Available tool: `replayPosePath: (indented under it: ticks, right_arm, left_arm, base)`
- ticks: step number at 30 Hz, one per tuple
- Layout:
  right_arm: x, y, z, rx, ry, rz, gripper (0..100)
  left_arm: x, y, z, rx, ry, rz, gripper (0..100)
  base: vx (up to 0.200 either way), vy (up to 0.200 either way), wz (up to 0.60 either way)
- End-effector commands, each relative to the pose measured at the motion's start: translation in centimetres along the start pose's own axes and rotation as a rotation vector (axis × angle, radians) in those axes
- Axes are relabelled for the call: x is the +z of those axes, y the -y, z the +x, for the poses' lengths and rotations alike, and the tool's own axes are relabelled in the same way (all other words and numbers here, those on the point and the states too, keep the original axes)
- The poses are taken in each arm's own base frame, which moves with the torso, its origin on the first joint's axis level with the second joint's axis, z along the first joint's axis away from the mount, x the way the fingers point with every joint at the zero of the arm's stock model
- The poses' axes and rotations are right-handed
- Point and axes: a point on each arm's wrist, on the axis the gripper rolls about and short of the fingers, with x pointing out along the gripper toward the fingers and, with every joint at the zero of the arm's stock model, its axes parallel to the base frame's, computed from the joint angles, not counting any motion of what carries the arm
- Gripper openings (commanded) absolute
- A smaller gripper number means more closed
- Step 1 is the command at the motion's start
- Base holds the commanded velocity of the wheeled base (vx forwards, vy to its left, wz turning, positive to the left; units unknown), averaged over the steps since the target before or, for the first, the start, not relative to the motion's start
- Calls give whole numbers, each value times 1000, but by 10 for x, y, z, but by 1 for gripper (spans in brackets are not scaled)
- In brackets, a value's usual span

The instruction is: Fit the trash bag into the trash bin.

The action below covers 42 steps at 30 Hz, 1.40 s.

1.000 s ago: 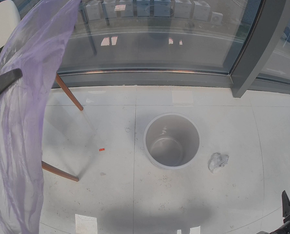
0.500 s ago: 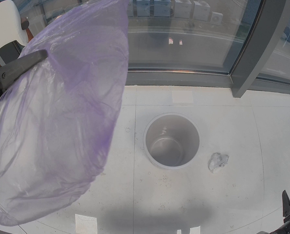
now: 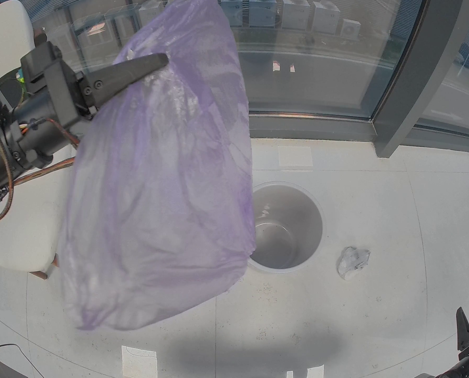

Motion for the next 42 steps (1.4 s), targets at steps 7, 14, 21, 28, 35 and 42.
replayPosePath:
  ticks: [7,14,21,28,35,42]
  right_arm:
    - [-5,0,0,0,-4,0,100]
    - [-5,0,0,0,-4,0,100]
    - [-5,0,0,0,-4,0,100]
    - [-5,0,0,0,-4,0,100]
    - [-5,0,0,0,-4,0,100]
    - [-5,0,0,0,-4,0,100]
  left_arm:
    - [-48,-36,42,48,-56,-80,0]
    - [-72,-63,58,48,-48,-75,0]
    - [-86,-75,62,114,-50,-94,0]
    - [-104,-69,72,150,-58,-121,0]
    - [-113,-67,76,135,-84,-151,0]
    - [-113,-69,77,138,-81,-158,0]
  base:
    - [0,0,0]
    - [0,0,0]
    - [0,0,0]
    - [0,0,0]
    - [0,-86,0]
    - [0,-200,0]
